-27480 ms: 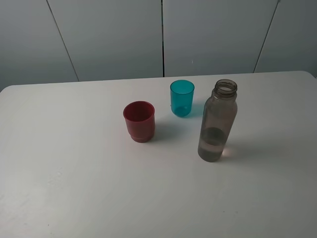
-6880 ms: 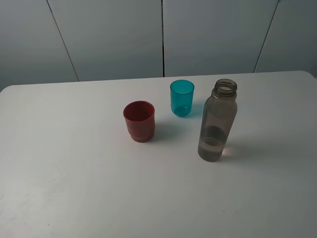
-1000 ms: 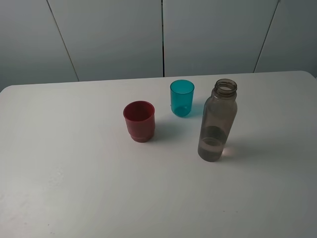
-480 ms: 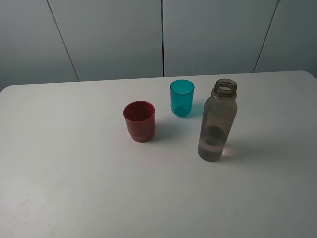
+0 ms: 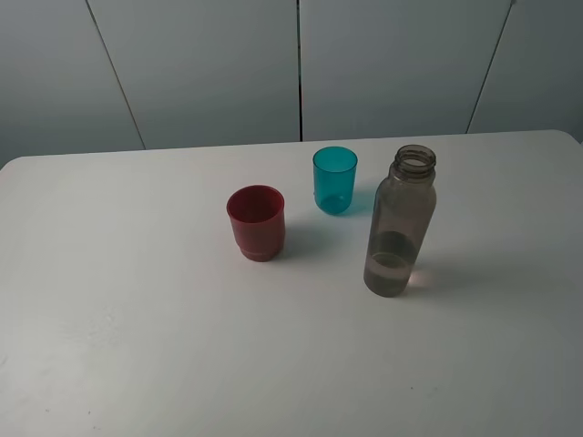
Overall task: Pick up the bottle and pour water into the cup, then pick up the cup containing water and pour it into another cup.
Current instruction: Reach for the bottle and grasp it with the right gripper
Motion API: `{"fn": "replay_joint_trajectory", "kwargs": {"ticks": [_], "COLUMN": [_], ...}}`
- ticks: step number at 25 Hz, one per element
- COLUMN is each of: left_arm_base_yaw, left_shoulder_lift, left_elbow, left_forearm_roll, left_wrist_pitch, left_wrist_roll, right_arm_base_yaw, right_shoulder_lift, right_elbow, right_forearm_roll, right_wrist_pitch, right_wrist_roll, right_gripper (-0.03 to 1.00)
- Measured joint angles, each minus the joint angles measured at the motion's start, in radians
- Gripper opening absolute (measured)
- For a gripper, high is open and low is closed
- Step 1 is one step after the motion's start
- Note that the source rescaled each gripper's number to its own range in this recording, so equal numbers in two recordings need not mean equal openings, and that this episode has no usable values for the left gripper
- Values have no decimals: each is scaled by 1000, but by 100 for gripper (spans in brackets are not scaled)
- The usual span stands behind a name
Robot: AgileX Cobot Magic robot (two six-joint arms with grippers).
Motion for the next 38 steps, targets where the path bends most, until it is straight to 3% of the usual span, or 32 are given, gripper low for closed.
{"fn": "replay_joint_trajectory", "kwargs": {"ticks": [38], "left_arm_base_yaw": [-19], "left_shoulder_lift": [0], "left_elbow": [0], "left_forearm_roll": [0], "left_wrist_pitch": [0], "left_wrist_roll": [0], "right_arm_base_yaw": [0], "right_shoulder_lift": [0], "right_elbow": [0], "right_forearm_roll": [0], "right_wrist_pitch": [0], "right_wrist_roll": [0], "right_gripper": [100]}}
